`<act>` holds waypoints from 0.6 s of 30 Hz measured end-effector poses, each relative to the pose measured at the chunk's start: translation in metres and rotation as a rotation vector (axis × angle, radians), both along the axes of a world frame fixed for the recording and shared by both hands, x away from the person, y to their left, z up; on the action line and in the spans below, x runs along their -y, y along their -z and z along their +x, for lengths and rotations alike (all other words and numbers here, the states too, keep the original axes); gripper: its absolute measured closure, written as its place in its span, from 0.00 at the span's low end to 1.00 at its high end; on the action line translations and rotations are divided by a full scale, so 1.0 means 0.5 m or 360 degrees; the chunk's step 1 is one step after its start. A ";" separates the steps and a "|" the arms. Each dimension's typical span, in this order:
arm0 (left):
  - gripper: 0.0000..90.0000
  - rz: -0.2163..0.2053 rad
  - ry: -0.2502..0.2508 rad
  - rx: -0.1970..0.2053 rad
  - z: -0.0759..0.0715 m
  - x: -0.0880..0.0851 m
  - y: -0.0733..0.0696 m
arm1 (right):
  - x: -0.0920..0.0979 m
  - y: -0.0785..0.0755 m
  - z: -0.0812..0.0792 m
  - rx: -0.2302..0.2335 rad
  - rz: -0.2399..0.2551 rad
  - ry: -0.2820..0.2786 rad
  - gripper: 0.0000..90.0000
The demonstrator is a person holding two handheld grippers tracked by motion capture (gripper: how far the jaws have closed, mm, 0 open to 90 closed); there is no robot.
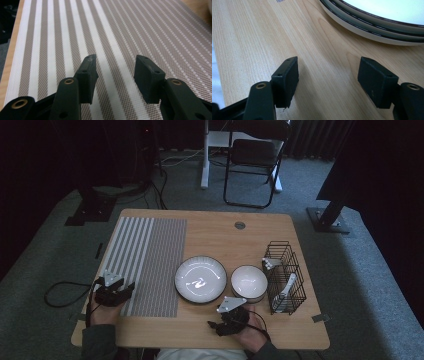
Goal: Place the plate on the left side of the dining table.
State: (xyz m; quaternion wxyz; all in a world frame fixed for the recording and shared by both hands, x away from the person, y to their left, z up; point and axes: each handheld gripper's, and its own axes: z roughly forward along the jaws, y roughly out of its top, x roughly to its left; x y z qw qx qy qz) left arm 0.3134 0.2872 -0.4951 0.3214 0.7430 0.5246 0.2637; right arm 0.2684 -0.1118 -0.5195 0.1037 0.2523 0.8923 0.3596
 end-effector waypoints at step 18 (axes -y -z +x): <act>0.61 -0.0077 0.0244 0.0103 0.060 0.072 -0.068 | 0.015 -0.033 -0.011 0.0125 0.0048 0.0050 0.55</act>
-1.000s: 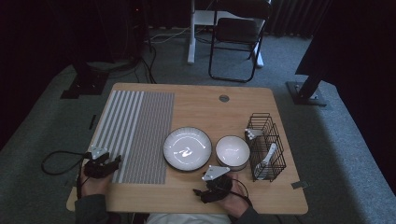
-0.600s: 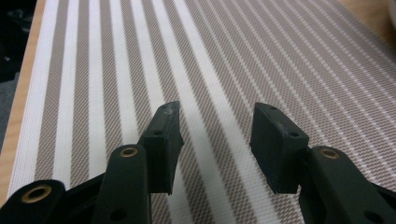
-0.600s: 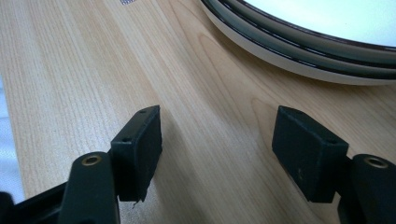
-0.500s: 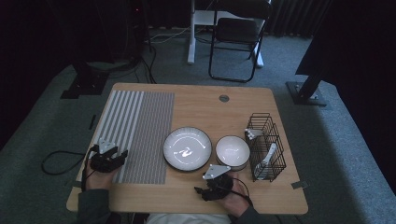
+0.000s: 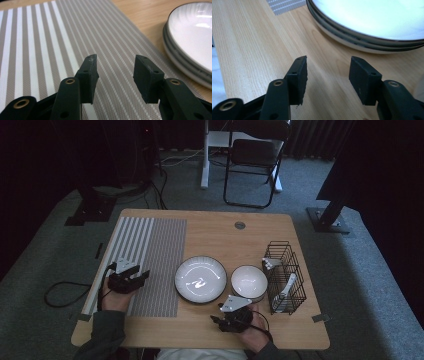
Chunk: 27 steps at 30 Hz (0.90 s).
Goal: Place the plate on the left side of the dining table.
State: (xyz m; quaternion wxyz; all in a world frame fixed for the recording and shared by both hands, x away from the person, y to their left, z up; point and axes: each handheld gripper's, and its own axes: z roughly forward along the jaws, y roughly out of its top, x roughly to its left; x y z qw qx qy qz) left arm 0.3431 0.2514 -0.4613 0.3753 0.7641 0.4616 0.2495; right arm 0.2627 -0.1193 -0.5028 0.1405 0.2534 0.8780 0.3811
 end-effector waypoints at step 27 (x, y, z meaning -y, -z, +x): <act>0.65 0.0035 0.0236 -0.0003 0.089 0.129 -0.016 | -0.010 -0.055 0.019 0.0169 0.0064 0.0130 0.76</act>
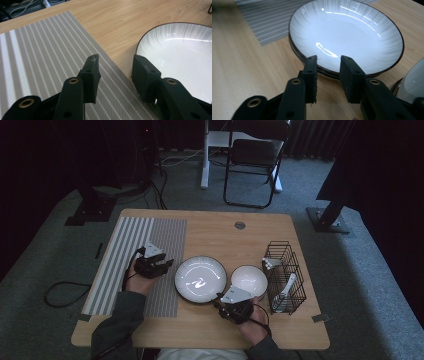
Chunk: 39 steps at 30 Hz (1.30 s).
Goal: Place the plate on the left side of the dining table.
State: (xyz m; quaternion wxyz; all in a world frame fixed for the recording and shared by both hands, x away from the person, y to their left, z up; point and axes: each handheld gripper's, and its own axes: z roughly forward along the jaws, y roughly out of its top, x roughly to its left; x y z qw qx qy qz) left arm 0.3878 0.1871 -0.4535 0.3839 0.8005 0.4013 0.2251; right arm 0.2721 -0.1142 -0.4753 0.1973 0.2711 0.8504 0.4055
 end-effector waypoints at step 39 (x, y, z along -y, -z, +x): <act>0.76 0.0056 0.0132 -0.0164 0.071 0.110 0.041 | -0.028 0.028 0.002 0.0081 -0.0041 0.0174 0.91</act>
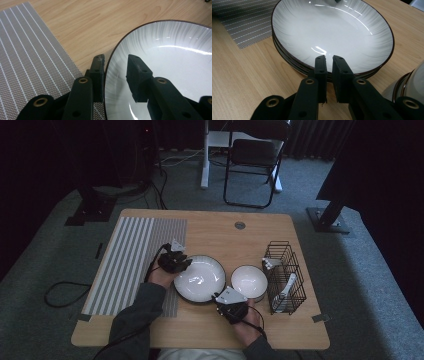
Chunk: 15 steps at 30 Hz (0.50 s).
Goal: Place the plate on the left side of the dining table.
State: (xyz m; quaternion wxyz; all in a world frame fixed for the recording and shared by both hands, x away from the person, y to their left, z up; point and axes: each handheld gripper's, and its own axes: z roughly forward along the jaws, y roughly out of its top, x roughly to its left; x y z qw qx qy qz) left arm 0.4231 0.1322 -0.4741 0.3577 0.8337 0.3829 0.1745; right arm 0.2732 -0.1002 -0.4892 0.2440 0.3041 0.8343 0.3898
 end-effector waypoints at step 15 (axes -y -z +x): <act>0.75 -0.0047 -0.0052 0.0035 0.005 -0.019 -0.018 | -0.020 0.014 0.009 -0.0002 0.0030 0.0103 0.91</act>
